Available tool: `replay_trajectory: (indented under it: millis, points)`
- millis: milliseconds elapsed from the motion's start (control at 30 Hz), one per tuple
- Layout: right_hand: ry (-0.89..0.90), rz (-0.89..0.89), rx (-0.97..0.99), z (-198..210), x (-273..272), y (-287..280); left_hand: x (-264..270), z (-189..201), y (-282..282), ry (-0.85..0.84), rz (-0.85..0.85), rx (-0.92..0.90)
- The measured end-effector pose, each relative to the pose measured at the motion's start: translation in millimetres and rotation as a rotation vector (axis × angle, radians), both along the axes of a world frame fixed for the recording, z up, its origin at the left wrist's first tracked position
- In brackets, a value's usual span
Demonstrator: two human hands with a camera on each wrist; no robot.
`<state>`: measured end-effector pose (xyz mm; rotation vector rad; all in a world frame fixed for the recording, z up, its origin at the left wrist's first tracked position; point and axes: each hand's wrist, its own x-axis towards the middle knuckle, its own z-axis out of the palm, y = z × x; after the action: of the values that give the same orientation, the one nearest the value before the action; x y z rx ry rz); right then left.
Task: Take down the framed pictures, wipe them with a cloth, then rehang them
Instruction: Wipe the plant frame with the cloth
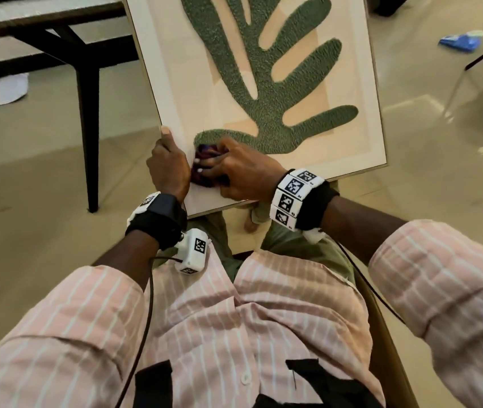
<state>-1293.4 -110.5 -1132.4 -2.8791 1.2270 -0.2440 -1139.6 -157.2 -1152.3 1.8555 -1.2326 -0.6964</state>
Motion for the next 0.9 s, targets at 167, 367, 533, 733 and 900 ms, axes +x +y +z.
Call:
replay_trajectory:
  millis: [167, 367, 533, 733, 900]
  points:
    - [0.104, 0.073, 0.163, -6, -14, 20, -13, -2, 2, -0.191, 0.089, -0.004]
    - [-0.016, -0.063, 0.136, -12, -40, 23, -25, -5, -1, -0.196, 0.260, 0.014]
    - [-0.177, -0.212, 0.144, -18, -77, 26, -33, -10, -13, -0.238, 0.370, -0.041]
    - [-0.148, -0.168, 0.109, -25, -102, 34, -43, -5, -18, -0.349, 0.434, -0.166]
    - [-0.181, -0.281, -0.040, -30, -106, 36, -76, -5, 5, -0.552, 0.000, -0.590]
